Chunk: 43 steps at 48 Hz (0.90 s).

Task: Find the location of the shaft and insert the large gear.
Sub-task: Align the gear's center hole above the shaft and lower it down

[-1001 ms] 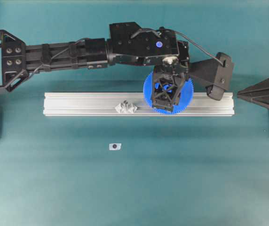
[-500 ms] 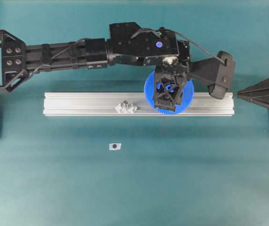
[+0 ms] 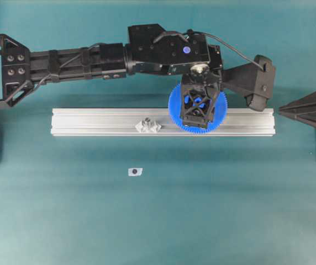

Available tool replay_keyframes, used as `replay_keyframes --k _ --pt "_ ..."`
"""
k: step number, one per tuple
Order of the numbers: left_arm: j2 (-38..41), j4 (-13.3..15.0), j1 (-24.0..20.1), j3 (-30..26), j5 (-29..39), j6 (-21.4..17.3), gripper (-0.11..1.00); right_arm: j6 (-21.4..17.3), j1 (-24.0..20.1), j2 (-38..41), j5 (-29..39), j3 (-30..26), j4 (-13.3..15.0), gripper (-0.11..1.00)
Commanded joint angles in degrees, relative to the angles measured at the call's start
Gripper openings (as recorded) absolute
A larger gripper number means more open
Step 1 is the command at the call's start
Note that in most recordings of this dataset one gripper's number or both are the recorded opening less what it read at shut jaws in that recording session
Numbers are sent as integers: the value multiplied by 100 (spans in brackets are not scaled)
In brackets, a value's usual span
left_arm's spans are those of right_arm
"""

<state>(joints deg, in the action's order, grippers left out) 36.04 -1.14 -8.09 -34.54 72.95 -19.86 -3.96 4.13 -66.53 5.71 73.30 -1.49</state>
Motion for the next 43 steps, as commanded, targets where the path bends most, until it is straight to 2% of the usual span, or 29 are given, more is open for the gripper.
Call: replay_keyframes --k 1,16,24,43 --pt "-211 -35 -79 -185 -18 26 83 -53 18 44 -26 -97 -9 6" --pt "-316 -35 70 -220 9 62 85 -44 18 44 -26 -97 -9 6" --pt "-316 -35 185 -325 9 202 86 -53 18 35 -26 -97 -9 6" --pt "-264 -35 193 -510 149 264 86 -53 18 35 -26 -97 -9 6"
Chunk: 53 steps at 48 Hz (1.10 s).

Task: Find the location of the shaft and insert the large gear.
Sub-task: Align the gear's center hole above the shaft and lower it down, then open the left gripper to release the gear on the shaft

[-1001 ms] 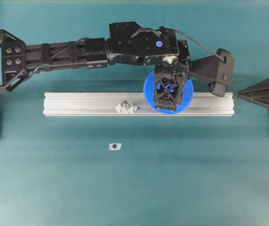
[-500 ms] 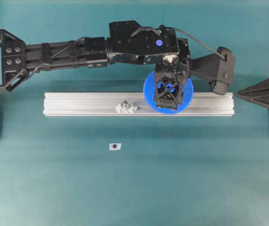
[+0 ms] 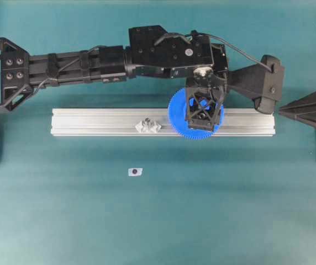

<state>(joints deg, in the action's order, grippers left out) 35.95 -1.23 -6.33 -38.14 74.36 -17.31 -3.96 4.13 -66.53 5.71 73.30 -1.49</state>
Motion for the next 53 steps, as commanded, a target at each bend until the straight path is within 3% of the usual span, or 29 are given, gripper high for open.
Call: replay_keyframes --k 1,43,53 --pt "-255 -9 9 -158 9 9 86 -53 18 35 -26 -97 -9 6" --pt "-615 -26 -79 -105 -9 88 86 -44 18 -53 -18 -70 -9 6" --pt "-905 -26 -79 176 -281 105 86 -44 18 -79 -26 -62 -9 6"
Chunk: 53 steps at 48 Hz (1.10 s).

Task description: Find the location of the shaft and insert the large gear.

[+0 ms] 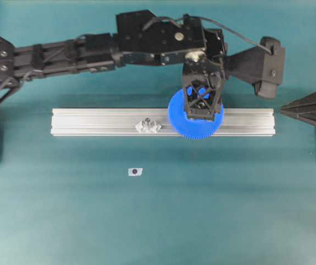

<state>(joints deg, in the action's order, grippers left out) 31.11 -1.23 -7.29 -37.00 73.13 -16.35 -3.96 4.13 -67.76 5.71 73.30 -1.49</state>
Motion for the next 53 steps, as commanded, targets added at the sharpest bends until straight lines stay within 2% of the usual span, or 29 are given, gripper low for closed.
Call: replay_keyframes --k 1,16,24,29,40,53 --pt "-483 -26 18 123 -220 18 86 -44 18 35 -26 -62 -9 6" --pt "-1406 -26 53 1626 -1459 308 86 -44 18 44 -26 -79 -9 6" --pt "-2074 -26 79 2646 -2426 378 86 -44 18 35 -26 -79 -9 6" --pt "-2355 -26 132 3120 -2707 466 86 -44 18 44 -18 -79 -9 6" --pt "-2637 -26 176 3604 -2936 738 86 -53 18 44 -18 -97 -9 6" --pt "-2988 -26 176 4043 -3542 817 86 -53 18 35 -18 -97 -9 6"
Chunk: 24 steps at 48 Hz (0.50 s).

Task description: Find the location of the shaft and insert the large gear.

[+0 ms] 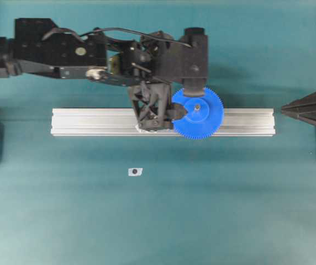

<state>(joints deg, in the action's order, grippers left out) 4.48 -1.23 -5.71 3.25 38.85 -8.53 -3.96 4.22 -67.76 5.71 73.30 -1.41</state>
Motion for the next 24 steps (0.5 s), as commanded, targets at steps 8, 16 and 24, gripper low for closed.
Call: replay_keyframes --k 8,16,24 --pt "-571 -26 18 334 -290 202 86 -53 9 44 -26 -105 -18 6" --pt "-817 -26 18 738 -650 387 86 -53 9 44 -26 -97 -18 6" --pt "-1072 -9 26 1107 -1143 510 86 -53 9 44 -26 -105 -18 6"
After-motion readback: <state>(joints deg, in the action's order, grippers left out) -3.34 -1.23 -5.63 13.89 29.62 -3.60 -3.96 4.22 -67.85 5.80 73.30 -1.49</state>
